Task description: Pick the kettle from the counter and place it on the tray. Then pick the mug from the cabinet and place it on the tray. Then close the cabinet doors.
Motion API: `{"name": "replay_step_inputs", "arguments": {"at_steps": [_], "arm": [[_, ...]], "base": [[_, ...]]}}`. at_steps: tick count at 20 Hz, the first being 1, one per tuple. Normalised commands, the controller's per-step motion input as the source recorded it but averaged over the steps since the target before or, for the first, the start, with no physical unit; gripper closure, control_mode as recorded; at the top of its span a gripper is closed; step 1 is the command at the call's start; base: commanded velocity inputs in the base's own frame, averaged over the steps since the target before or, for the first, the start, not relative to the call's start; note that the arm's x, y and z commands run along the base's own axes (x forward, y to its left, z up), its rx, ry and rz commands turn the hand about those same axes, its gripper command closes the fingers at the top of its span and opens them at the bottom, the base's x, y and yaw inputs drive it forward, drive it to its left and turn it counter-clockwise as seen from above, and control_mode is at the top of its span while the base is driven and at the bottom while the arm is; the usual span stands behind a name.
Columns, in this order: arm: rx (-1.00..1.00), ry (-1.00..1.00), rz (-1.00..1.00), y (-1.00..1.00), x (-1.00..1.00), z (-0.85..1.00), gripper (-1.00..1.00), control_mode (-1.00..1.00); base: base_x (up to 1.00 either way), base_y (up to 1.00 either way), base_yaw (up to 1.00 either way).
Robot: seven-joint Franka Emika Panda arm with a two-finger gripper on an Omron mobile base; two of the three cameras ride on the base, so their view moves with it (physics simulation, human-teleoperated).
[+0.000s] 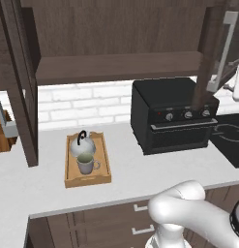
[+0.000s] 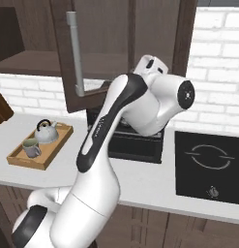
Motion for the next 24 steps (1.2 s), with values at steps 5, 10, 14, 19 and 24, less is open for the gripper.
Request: {"name": "replay_step_inputs", "arguments": {"at_steps": [5,10,14,19,24], "arm": [[-0.04,0.0,-0.18,0.41,0.44,0.0,-1.0,-1.0],[-0.01,0.0,-0.15,0.26,0.62,0.0,-1.0,-1.0],[0.0,0.0,-0.13,0.18,0.65,-0.02,-1.0,-1.0],[0.0,0.0,-0.11,0.16,0.62,-0.04,-1.0,-1.0],[0.0,0.0,-0.1,0.14,0.66,-0.12,-1.0,-1.0]], "base": [[0.0,0.0,0.0],[0.0,0.0,0.0],[0.0,0.0,0.0],[0.0,0.0,0.0],[0.0,0.0,0.0]]}}
